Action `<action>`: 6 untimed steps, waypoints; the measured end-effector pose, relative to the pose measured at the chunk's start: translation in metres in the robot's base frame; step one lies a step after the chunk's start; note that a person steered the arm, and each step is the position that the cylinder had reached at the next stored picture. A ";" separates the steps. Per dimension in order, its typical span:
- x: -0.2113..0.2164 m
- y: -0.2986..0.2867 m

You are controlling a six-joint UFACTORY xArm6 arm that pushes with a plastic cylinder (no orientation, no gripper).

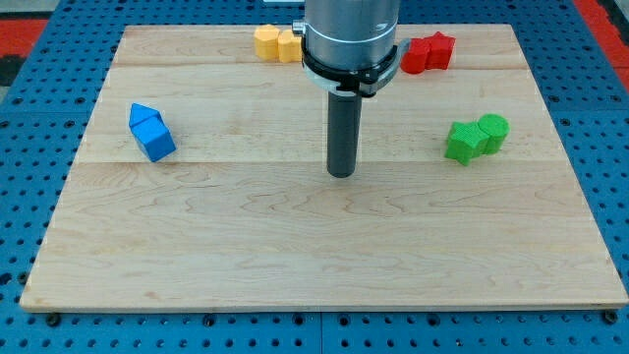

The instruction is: Touch the bottom right side of the green circle

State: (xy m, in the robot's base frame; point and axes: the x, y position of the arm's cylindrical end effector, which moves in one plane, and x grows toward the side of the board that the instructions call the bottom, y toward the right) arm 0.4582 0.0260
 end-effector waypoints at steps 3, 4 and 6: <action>-0.004 0.006; 0.024 0.010; 0.020 0.195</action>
